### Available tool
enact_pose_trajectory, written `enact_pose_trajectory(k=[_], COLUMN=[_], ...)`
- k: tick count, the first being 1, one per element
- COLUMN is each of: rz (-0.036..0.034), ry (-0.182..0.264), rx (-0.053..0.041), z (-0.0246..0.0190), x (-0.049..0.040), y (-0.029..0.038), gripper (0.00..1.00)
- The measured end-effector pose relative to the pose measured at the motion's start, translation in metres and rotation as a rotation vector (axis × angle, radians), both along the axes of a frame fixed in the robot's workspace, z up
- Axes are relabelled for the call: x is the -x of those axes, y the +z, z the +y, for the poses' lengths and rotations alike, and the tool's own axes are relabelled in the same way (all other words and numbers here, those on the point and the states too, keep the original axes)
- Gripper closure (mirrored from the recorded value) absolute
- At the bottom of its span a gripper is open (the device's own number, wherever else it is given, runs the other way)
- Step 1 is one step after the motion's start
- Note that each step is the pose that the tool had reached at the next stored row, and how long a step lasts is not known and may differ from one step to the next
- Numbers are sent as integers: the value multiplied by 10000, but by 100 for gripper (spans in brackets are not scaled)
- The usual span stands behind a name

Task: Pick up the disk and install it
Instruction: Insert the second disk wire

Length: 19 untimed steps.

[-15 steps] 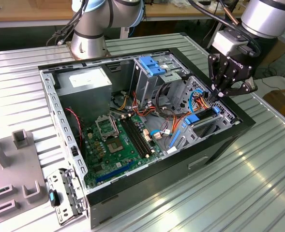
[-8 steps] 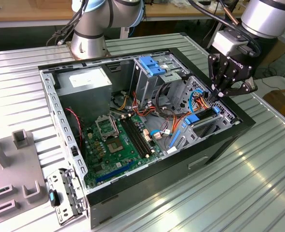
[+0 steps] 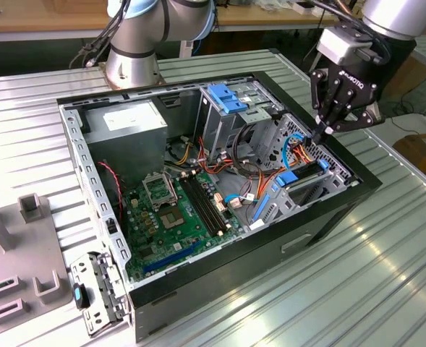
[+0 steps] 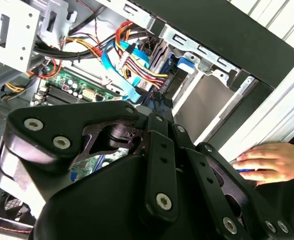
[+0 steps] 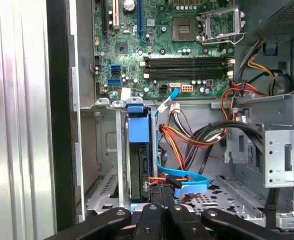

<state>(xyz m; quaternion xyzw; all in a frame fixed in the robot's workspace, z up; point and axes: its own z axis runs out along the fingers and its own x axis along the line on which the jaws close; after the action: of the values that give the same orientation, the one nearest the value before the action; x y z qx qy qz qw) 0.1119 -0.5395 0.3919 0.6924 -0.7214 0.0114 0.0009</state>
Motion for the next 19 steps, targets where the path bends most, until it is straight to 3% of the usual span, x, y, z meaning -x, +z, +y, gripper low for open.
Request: enact_pose_trajectory(k=[3,4,5,6,10,11,12,14,15,16,17,19], rz=[190,308,382,427,452,458,507,724,816,879,896,905], ry=[-43,-75,-93,-97,-98,-105,-117,-235,-304,-380,-410,-422], rx=[-1,-1,-1,-1,19,252,300,301,368,663,826,916], z=[53,83,111,129,155,170,194,223,223,223,223,224], x=[-7,-16,-38,-56,-97,-97,-98,-99,-119,-137,-142,-142], y=[1,1,1,1,-7,-12,-24,-53,-54,-53,-55,-59], gripper=[89,89,89,89,89,89,89,89,89,89,89,89])
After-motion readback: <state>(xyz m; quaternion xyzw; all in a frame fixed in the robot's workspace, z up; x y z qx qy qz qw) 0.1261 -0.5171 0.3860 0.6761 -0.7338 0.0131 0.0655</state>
